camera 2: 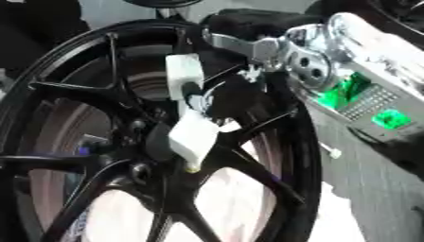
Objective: Pull the pin out of the wheel hub.
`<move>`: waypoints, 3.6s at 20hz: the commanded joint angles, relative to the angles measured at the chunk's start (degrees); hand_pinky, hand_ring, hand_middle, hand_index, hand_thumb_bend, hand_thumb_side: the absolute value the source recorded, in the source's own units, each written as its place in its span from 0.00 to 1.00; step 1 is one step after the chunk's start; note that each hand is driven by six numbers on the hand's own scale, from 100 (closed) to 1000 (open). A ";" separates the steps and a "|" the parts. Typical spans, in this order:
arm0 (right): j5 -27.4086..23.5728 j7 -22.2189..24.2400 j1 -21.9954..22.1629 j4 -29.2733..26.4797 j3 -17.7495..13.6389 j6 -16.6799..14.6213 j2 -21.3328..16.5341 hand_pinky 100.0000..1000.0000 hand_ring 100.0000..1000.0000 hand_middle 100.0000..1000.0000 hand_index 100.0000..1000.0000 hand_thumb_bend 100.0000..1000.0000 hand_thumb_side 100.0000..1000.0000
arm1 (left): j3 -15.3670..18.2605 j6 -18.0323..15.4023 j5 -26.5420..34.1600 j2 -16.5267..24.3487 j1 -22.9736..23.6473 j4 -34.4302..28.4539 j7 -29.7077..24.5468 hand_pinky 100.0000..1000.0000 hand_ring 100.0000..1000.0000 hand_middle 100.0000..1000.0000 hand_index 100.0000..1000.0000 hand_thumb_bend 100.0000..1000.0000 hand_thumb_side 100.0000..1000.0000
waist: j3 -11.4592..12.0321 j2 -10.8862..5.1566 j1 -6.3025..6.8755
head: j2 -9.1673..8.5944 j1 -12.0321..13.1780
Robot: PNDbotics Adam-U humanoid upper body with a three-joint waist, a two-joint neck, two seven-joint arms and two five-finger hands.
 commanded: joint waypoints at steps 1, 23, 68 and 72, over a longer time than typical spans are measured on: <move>-1.36 1.39 0.13 -1.59 -0.69 2.44 -1.92 0.90 0.85 0.74 0.83 0.00 0.25 | -0.08 0.06 -0.04 0.71 -0.53 -0.95 -0.11 0.61 0.46 0.49 0.68 0.08 0.33 | 0.21 -0.99 0.40 | -0.68 -0.09; -1.39 -3.09 1.40 -2.28 -0.81 5.12 -2.26 0.87 0.66 0.29 0.47 0.00 0.17 | -0.12 0.18 0.08 0.54 -0.88 -0.95 -0.25 0.61 0.46 0.49 0.68 0.05 0.33 | 1.26 -0.90 -0.07 | -0.91 0.01; -2.41 -13.14 9.56 2.92 -17.45 12.27 -17.09 0.85 0.57 0.11 0.30 0.01 0.00 | 0.52 1.08 0.74 0.47 -0.04 -0.95 -0.14 0.62 0.47 0.50 0.68 0.06 0.30 | -2.33 -10.08 2.96 | -0.29 -1.89; -6.90 -17.92 21.81 -0.96 -25.29 14.09 -26.34 0.86 0.57 0.12 0.31 0.03 0.00 | 0.73 1.00 0.57 0.71 -0.25 -0.95 0.08 0.62 0.47 0.50 0.68 0.06 0.30 | -3.09 -9.74 3.09 | 0.42 -1.00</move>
